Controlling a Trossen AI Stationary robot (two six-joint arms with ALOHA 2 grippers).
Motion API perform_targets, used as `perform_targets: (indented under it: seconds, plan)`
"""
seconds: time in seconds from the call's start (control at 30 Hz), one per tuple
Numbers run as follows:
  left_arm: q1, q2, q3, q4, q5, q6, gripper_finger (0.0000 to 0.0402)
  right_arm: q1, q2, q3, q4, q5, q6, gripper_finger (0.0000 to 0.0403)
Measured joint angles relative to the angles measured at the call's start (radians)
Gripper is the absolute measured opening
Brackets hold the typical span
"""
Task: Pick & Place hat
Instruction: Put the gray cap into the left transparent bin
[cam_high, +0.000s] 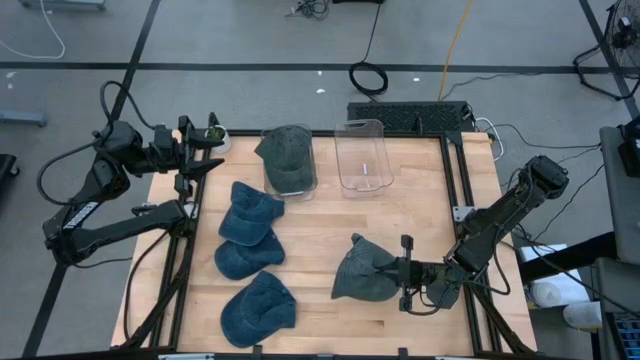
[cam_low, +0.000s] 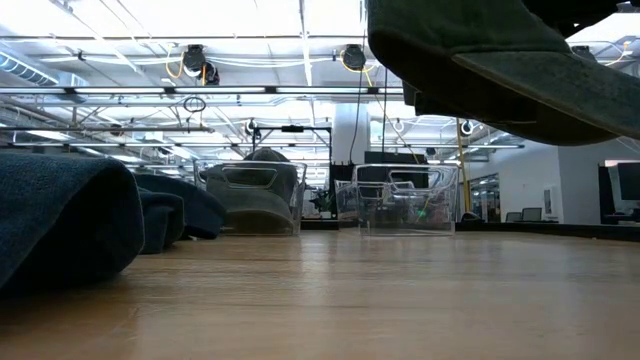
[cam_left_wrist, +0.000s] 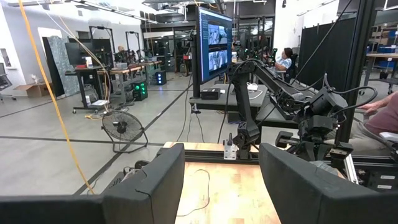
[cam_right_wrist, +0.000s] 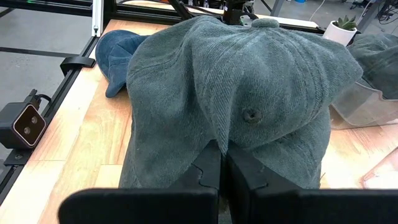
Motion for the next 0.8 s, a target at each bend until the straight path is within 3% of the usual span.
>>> perform_targets:
  seconds: [0.8]
  plan:
    - [0.000,0.000,0.000,0.000,0.000,0.000,0.0214,0.000,0.000,0.000,0.025,0.000,-0.024,0.0000]
